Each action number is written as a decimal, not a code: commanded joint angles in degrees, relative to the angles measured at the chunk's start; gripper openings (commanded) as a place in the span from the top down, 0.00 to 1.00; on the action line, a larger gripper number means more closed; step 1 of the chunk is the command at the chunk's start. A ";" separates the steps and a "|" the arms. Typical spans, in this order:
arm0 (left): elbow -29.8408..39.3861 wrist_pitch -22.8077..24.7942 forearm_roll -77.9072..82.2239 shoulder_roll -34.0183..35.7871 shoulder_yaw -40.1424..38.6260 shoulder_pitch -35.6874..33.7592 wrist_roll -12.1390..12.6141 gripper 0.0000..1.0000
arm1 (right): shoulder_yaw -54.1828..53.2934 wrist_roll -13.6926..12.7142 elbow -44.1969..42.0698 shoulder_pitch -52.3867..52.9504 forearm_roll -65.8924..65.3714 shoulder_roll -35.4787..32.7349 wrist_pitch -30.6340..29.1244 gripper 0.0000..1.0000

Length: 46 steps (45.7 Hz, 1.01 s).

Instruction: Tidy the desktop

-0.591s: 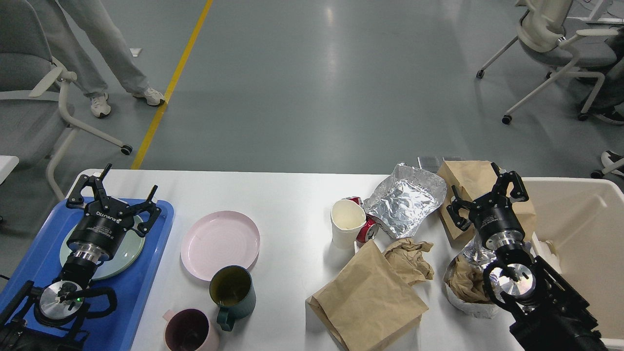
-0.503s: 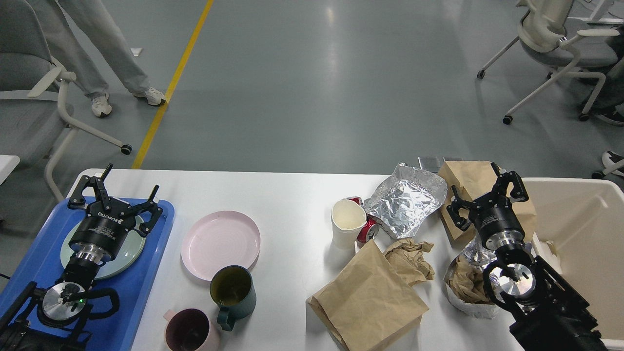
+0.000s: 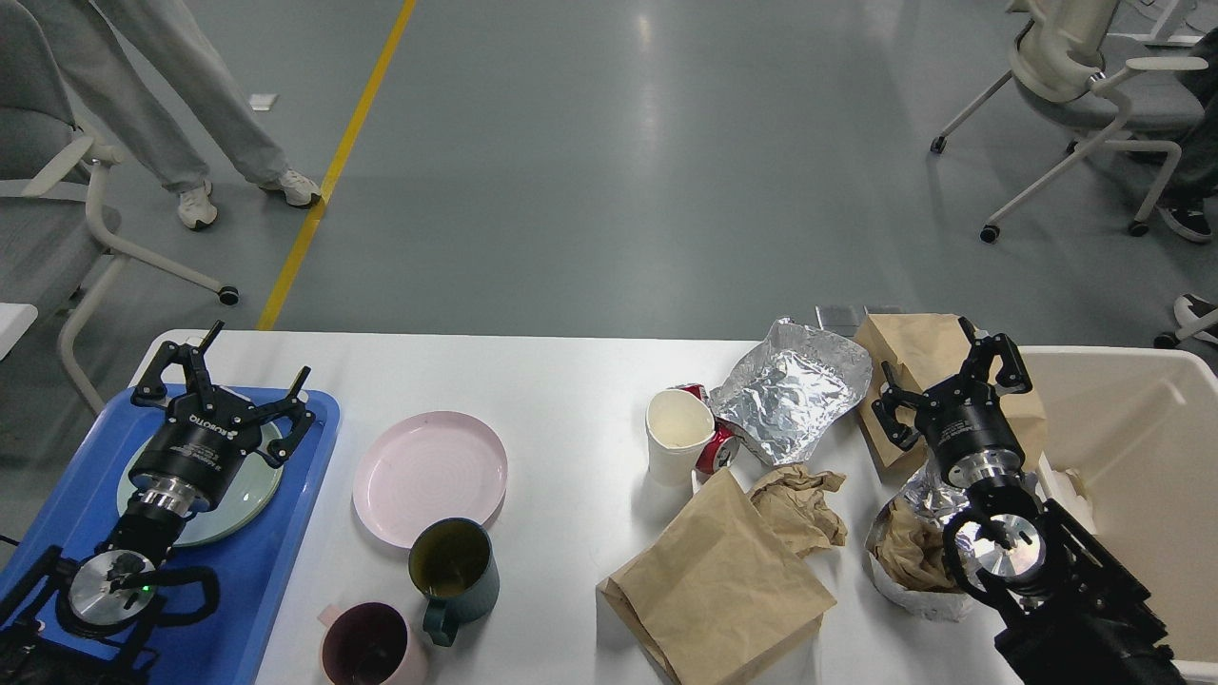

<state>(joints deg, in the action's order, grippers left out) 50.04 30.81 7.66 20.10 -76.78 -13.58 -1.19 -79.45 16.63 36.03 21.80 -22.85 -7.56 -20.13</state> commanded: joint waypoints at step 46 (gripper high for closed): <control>23.06 7.68 -1.16 4.35 151.21 -105.14 0.67 0.04 | 0.00 -0.01 0.00 0.00 0.00 0.00 0.00 0.00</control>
<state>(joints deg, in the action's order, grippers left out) 64.73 35.34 6.89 27.06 70.27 -108.89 -0.60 -79.45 16.64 36.03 21.79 -22.85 -7.56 -20.13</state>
